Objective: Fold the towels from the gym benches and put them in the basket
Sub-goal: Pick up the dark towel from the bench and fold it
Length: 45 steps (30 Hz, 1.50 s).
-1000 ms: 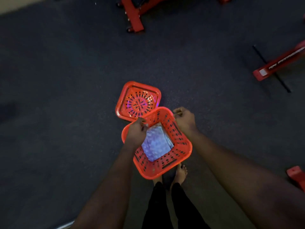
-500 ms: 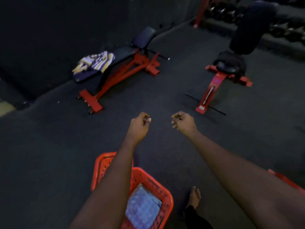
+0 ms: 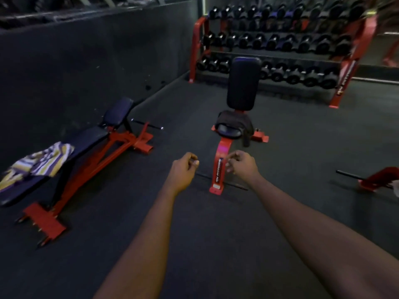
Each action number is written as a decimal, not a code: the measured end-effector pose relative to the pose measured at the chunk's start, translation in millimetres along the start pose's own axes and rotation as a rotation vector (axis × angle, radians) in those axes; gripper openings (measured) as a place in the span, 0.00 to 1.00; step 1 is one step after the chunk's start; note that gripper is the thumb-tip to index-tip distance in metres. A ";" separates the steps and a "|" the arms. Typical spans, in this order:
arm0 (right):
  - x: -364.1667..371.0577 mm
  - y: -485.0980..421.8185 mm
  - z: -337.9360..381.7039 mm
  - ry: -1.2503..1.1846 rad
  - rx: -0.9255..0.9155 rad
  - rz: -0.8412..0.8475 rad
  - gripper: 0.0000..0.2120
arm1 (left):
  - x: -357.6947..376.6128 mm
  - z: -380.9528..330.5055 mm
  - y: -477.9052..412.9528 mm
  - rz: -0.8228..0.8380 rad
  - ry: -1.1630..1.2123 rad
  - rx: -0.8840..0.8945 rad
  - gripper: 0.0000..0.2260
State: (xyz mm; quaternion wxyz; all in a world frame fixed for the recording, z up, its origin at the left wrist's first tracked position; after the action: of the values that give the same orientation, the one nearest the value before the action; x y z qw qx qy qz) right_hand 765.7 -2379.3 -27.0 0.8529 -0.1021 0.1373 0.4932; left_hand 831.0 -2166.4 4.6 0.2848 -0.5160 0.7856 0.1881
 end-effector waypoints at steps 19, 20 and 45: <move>-117.9 -394.9 -105.0 0.125 0.157 -0.170 0.07 | 178.2 -88.9 -451.9 0.225 -0.091 0.071 0.07; -121.0 -413.0 -112.5 0.120 0.172 -0.174 0.06 | 187.1 -91.6 -470.3 0.238 -0.101 0.074 0.07; -39.5 -704.6 -426.3 0.263 0.495 0.273 0.13 | 443.2 56.7 -764.6 0.459 -0.241 -0.276 0.07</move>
State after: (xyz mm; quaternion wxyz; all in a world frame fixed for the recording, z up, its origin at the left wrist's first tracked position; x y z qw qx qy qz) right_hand 1302.6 -2890.5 -387.9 0.7527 0.0653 0.3748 0.5374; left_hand 1412.1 -2748.2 -324.5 0.2531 -0.3326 0.8092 0.4128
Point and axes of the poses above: each hand's wrist, its own y-axis away from the middle knuckle, its own x-axis out of the palm, z = x × y, the point moved 5 cm from there along -y, towards the middle knuckle, and after that the axes turned 9 degrees about -x, right-handed, at the moved point
